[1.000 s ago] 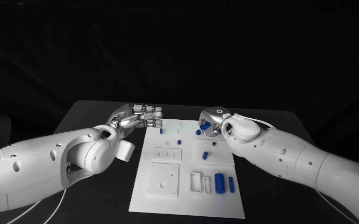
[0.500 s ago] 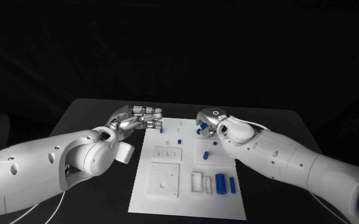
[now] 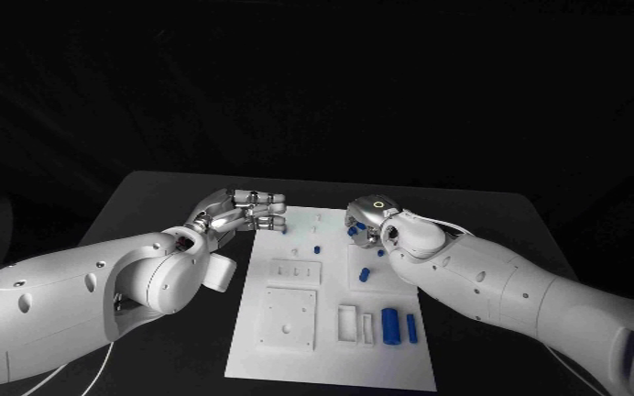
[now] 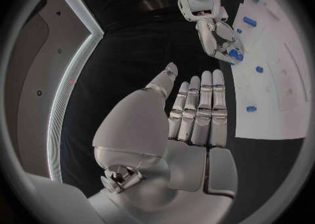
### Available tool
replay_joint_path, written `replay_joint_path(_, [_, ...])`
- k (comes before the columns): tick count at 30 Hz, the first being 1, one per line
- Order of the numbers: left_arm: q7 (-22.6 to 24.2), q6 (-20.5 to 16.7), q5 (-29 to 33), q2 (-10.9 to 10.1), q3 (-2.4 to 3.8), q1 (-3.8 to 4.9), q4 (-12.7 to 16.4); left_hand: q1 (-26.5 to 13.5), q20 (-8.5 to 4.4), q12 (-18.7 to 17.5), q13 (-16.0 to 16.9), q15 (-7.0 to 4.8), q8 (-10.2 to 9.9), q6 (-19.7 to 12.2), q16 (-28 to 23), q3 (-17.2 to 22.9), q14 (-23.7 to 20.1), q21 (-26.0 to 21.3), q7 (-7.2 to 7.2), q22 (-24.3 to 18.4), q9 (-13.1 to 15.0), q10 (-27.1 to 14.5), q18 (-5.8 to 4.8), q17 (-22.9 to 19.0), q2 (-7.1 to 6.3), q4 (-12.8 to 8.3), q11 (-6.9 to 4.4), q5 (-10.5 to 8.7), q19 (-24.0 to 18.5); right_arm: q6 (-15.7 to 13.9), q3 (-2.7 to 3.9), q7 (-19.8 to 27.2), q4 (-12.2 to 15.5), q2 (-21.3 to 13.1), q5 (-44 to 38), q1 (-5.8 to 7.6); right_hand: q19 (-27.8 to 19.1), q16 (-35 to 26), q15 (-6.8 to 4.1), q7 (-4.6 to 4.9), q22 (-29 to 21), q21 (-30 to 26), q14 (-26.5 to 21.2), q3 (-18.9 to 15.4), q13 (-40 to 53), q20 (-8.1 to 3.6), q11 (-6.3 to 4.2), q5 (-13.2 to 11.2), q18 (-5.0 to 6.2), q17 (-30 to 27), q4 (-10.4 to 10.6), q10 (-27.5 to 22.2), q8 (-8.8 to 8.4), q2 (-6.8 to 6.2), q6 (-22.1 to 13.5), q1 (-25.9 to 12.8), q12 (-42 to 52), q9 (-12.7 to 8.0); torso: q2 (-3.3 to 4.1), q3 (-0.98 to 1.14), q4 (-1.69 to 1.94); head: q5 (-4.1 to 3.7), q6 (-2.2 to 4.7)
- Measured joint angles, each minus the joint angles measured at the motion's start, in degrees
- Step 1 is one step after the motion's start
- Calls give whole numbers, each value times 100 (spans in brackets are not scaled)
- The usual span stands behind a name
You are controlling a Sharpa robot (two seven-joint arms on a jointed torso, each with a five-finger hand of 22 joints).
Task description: Assemble the parts on the task board
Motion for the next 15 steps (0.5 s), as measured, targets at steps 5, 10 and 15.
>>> replay_joint_path(5, [-2,4,-1,11,-1,0,-16,-15,7,0,0,0,0,0,0,-14,0,12,0,-8,0,-9,-1,0,15,-13,9,0,-7,5,-2,0,0,-9,-9,-6,32,0,-19,18,142,-16,-18,102,0,-30,-25,0,-5,0,0,66,0,0,22,0,0,0,25,-8,-5,-1,4])
replay_joint_path(10, [-4,8,-3,10,-1,0,-23,-14,7,0,0,0,0,0,0,-13,0,12,0,-7,0,-9,-1,0,15,-13,9,0,-7,5,-2,-3,-1,-23,-20,-6,32,0,-19,11,251,-48,-18,161,0,-30,-29,-19,-9,0,16,131,0,0,69,0,0,6,52,-12,-9,3,22])
replay_joint_path(15, [-5,10,-4,9,-1,0,-23,-14,7,0,-1,0,0,0,0,-13,0,12,1,-18,0,-9,-1,0,15,-13,9,0,-7,-7,-1,-3,10,-24,-26,-6,64,0,-52,-1,369,-50,-48,255,1,-62,-82,-112,-31,1,63,354,-4,41,193,-41,0,5,75,-17,-12,10,43])
